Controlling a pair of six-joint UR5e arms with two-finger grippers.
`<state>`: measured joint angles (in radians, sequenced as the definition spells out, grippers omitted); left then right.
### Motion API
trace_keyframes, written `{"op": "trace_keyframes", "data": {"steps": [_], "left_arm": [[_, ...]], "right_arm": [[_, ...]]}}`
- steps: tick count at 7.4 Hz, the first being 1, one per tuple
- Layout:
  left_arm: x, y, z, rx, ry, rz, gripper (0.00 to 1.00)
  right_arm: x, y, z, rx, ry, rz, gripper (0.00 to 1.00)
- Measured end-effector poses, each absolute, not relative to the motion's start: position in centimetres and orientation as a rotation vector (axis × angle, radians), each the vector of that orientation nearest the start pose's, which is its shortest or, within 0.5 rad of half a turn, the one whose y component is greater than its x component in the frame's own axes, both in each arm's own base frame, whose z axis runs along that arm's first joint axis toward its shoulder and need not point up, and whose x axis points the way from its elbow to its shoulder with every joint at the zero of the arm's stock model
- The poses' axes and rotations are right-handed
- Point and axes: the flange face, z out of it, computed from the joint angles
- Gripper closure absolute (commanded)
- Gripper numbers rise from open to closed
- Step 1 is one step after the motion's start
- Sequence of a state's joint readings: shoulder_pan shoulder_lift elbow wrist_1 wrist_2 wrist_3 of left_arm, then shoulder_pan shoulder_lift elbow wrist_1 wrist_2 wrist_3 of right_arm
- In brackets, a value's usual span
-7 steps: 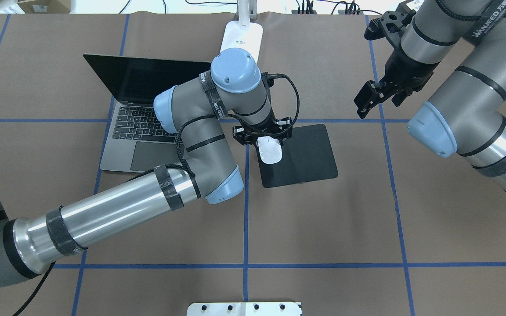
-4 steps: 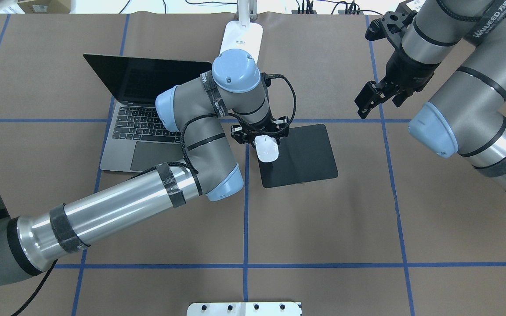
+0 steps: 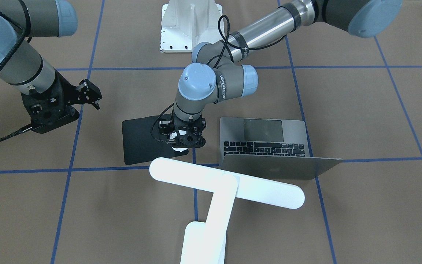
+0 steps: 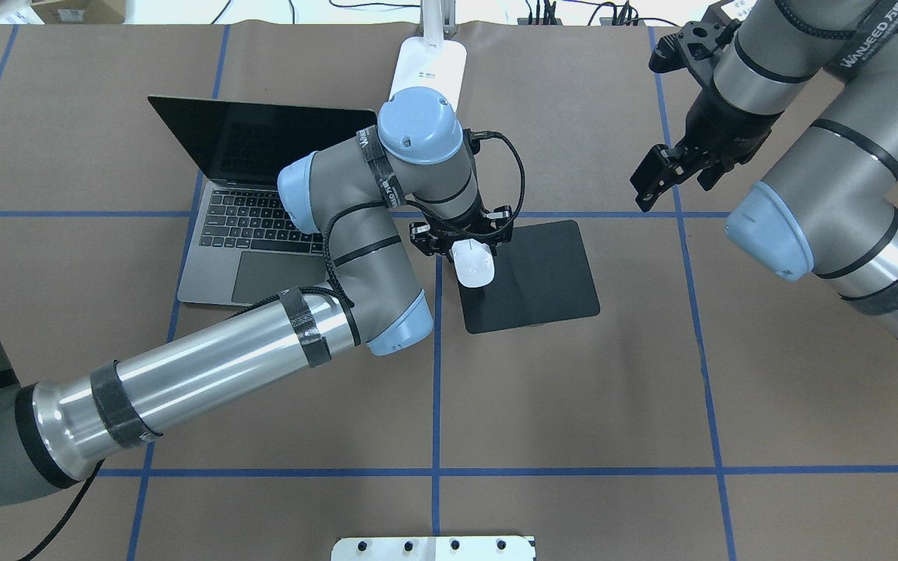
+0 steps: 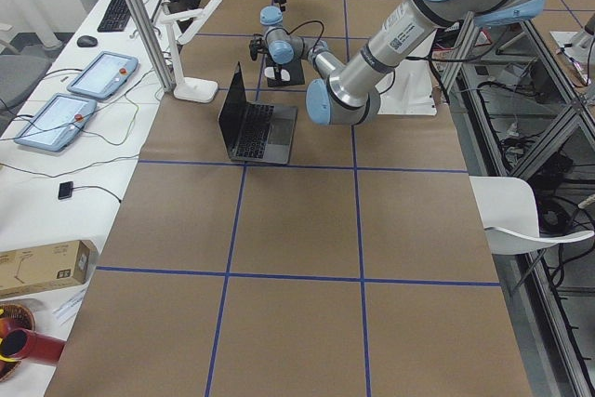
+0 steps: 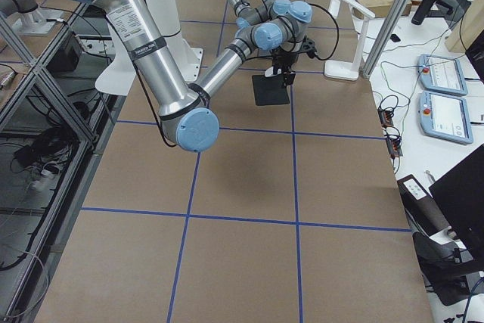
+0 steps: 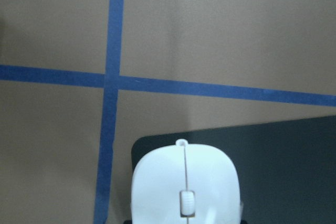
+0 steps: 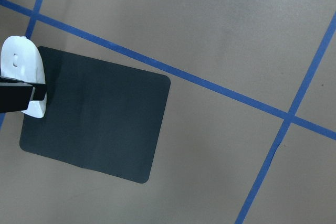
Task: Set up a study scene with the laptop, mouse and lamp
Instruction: 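Lower the white mouse onto the mouse pad with the left gripper, then open the left gripper and lift it off the mouse while the right arm withdraws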
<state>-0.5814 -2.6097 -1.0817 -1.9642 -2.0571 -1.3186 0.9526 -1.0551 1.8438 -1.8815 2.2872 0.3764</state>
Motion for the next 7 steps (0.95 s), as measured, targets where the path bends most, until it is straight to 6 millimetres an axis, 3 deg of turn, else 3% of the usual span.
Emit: {"op": "trace_keyframes", "data": {"steps": [2,7], "left_arm": [[64.7,-52.8,14.3,-0.038,1.028,-0.073,0.09],[63.6,-53.0,13.4,-0.035,1.050,-0.064,0.02]], "right_arm": [[-29.7,-53.6,27.5,0.067,-0.840,-0.398,0.00],[-28.8,-54.0,27.4,0.080,-0.838,-0.382,0.00]]}}
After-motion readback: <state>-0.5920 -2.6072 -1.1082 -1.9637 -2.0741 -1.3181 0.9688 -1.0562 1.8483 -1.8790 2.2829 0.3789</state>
